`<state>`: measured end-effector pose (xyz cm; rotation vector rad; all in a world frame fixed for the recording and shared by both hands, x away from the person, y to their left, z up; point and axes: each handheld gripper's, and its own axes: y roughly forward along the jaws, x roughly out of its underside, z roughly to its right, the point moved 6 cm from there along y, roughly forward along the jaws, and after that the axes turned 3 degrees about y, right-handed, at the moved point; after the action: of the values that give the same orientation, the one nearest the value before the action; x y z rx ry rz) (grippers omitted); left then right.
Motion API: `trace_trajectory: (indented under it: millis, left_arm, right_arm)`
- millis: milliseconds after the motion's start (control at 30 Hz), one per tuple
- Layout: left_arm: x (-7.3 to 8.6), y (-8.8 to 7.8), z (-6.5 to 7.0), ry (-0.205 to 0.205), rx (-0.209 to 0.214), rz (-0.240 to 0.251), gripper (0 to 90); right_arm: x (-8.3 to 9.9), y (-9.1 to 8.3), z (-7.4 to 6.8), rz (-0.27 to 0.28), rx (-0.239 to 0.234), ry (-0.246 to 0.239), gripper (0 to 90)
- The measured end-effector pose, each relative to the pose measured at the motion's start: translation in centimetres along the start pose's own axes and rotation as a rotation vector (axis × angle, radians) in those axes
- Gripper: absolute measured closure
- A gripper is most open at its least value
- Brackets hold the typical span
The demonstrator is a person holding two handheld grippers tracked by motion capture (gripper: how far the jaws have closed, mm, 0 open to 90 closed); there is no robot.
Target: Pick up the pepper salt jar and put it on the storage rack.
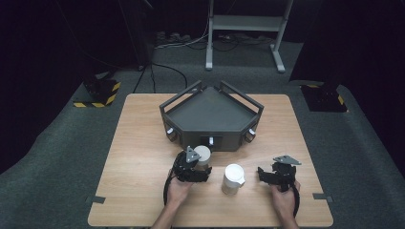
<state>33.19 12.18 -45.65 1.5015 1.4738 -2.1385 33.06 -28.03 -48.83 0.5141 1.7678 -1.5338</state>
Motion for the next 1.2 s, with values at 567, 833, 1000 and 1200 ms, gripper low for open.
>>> trace_trajectory:
  millis: [567, 833, 1000, 1200]
  left_arm:
    - [0.08, 0.49, 0.32, -0.039, -0.027, 0.027, 28.5]
    - [-0.01, 0.45, 0.64, -0.037, -0.043, 0.025, 29.2]
    - [-0.08, 0.39, 0.66, -0.037, -0.040, 0.022, 29.5]
    - [-0.26, 0.10, 0.64, -0.040, -0.023, 0.017, 29.6]
  right_arm:
    - [0.00, 0.00, 0.00, 0.000, 0.000, 0.000, 9.0]
    - [0.00, 0.00, -0.01, 0.000, 0.000, 0.000, 8.9]
    - [-0.01, 0.01, 0.00, -0.001, -0.001, -0.001, 8.8]
    - [-0.01, 0.01, 0.00, -0.001, -0.001, -0.001, 8.6]
